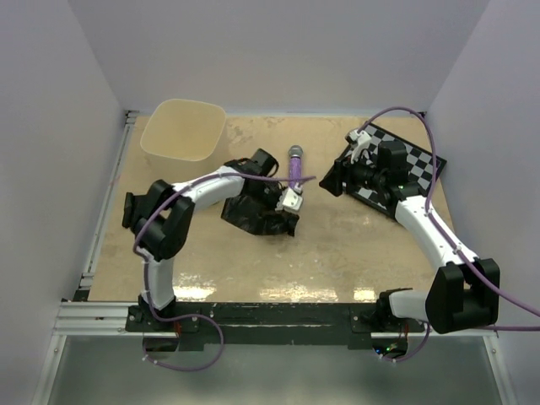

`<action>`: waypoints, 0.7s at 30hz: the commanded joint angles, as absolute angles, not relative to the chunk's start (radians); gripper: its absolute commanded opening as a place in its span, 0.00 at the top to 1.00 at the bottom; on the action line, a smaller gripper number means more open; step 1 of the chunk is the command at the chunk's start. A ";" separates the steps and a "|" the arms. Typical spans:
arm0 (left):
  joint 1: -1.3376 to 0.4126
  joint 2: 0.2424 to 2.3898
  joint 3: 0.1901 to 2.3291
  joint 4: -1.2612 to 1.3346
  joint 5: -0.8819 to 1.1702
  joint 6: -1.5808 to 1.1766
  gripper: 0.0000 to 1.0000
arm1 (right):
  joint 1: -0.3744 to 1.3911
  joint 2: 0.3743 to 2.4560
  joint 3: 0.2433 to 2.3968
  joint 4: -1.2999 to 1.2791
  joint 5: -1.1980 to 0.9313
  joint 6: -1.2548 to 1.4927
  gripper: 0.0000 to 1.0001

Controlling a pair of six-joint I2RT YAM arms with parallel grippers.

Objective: Put the trash bags into the trash bin

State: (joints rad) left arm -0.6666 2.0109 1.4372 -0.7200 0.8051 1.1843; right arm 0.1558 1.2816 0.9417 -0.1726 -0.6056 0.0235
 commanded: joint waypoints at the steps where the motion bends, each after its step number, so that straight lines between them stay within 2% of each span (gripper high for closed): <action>1: -0.608 1.768 1.367 -0.265 0.885 0.725 1.00 | 0.150 1.276 0.985 -0.198 -0.658 -0.026 0.39; 4: -0.581 1.649 1.263 0.069 0.825 0.450 1.00 | 0.150 1.278 1.006 -0.232 -0.669 -0.075 0.42; 7: -0.577 1.559 1.230 0.236 0.784 0.292 1.00 | 0.150 1.279 1.003 -0.230 -0.701 -0.094 0.52; 11: -0.575 1.517 1.250 0.259 0.816 0.196 1.00 | 0.150 1.287 1.017 -0.129 -0.865 -0.052 0.64; 16: -0.575 1.491 1.259 0.239 0.830 0.173 1.00 | 0.152 1.292 1.113 0.018 -1.104 -0.006 0.66; 21: -0.569 1.499 1.310 0.178 0.893 0.181 1.00 | 0.155 1.284 1.186 0.118 -1.204 0.115 0.62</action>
State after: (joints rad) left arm -0.5758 1.5135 1.2514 0.1925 0.8204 0.2226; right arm 0.1551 1.3060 1.1099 -0.0444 -1.0412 0.0113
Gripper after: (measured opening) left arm 0.011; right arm 0.369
